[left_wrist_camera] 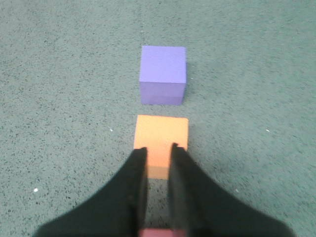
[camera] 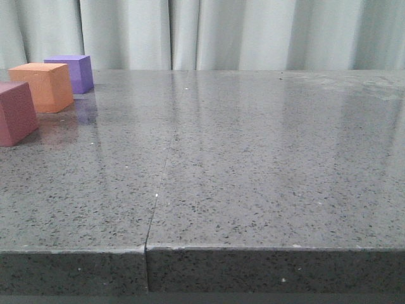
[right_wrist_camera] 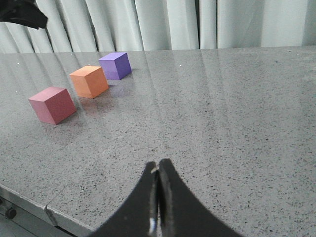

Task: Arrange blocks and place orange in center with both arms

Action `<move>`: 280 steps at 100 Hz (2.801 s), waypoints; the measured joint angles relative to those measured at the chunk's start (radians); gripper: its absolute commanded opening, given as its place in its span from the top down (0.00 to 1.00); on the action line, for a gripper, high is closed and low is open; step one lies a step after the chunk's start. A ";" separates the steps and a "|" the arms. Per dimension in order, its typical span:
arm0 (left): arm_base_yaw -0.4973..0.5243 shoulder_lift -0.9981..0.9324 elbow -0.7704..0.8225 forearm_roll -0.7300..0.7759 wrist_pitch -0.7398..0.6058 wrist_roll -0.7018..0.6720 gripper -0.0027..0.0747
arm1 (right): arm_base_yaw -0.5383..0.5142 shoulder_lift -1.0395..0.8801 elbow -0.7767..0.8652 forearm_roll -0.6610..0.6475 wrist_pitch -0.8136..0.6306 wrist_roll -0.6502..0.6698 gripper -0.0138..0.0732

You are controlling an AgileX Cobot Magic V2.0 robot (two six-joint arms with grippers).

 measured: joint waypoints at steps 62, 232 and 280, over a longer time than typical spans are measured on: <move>-0.112 -0.534 0.439 0.000 -0.039 0.000 0.99 | 0.000 0.000 0.000 0.000 0.000 0.000 0.88; 0.318 -1.329 1.288 -0.421 -0.643 0.550 0.99 | 0.000 0.000 0.000 0.000 0.000 0.000 0.88; 0.316 -1.395 1.416 -0.418 -0.737 0.539 0.99 | 0.000 0.000 0.002 0.000 0.000 0.000 0.88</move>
